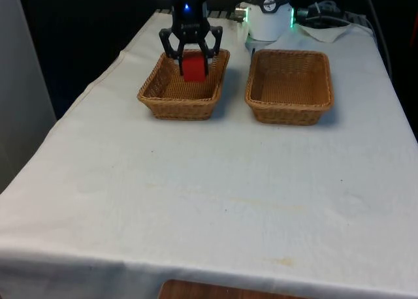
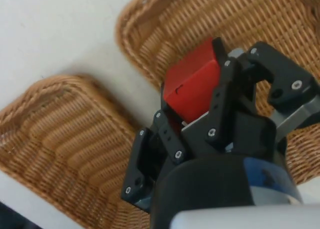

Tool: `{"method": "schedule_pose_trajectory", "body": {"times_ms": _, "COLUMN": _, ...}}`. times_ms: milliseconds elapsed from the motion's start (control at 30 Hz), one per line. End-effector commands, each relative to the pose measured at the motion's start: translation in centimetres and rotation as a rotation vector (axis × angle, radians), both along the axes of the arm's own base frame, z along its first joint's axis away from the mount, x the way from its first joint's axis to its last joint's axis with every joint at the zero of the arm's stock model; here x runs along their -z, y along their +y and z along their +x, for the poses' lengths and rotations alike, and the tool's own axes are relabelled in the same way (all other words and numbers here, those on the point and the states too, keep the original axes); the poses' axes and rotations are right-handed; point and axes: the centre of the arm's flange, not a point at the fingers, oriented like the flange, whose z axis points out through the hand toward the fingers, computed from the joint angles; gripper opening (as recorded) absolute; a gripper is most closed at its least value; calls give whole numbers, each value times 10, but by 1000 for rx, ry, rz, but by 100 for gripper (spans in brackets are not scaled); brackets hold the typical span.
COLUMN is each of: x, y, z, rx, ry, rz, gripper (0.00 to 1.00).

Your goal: Pick up the red cube and place it into the right basket.

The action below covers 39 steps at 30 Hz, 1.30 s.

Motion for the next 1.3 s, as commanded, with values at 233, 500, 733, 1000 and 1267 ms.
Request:
{"method": "schedule_pose_trajectory", "body": {"times_ms": 233, "x": 18, "y": -8, "z": -17, "rx": 15, "ry": -2, "rz": -6, "gripper": 3}}
{"method": "schedule_pose_trajectory", "body": {"times_ms": 500, "x": 33, "y": -13, "z": -28, "rx": 26, "ry": 6, "rz": -1, "gripper": 3}}
{"method": "schedule_pose_trajectory", "body": {"times_ms": 733, "x": 42, "y": -15, "z": -33, "rx": 30, "ry": 13, "rz": 7, "gripper": 3}}
{"method": "schedule_pose_trajectory", "body": {"times_ms": 1000, "x": 43, "y": -16, "z": -33, "rx": 30, "ry": 23, "rz": 8, "gripper": 43}}
{"method": "schedule_pose_trajectory", "body": {"times_ms": 1267, "x": 44, "y": -16, "z": -32, "rx": 30, "ry": 26, "rz": 8, "gripper": 100}}
